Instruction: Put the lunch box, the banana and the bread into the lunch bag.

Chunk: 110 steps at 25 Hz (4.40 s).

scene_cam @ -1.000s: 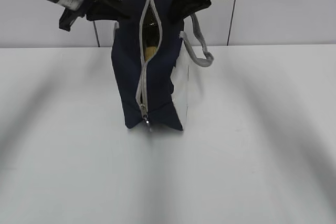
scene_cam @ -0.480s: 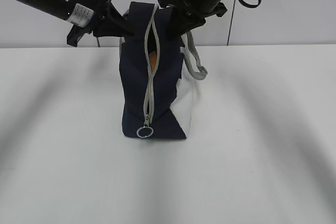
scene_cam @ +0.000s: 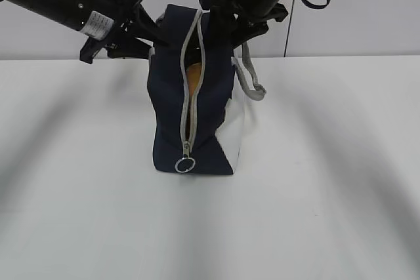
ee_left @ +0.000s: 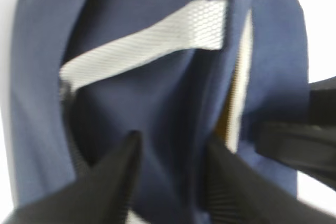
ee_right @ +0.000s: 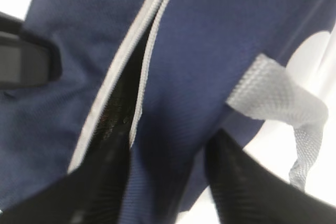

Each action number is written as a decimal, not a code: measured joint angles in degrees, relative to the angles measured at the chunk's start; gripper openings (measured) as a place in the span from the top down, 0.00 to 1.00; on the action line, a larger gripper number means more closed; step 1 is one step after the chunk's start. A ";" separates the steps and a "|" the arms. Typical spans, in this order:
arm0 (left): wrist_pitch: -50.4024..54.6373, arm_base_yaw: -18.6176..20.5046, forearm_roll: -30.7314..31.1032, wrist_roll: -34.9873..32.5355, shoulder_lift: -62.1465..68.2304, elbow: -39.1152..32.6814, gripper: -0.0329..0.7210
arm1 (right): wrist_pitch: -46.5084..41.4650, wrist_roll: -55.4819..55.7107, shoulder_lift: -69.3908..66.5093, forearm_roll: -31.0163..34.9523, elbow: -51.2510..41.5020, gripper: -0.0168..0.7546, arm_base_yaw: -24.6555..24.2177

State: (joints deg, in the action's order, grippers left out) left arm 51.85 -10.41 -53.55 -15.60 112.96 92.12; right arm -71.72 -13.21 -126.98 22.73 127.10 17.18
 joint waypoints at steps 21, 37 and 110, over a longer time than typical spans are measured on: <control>18.93 4.41 20.64 4.89 -14.96 6.66 0.38 | -0.12 2.43 28.75 -25.59 -18.71 0.27 8.89; 19.48 4.41 22.61 5.35 -27.30 -3.10 0.44 | 21.77 3.75 50.29 -23.70 -53.23 0.36 13.40; 3.42 4.41 26.12 1.21 -22.27 -18.18 0.48 | 108.60 30.13 15.40 -59.99 -82.75 0.36 13.40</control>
State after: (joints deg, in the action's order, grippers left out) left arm 55.27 -6.00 -27.43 -14.39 90.69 73.94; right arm 36.88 16.93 -111.58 -37.27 44.34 30.58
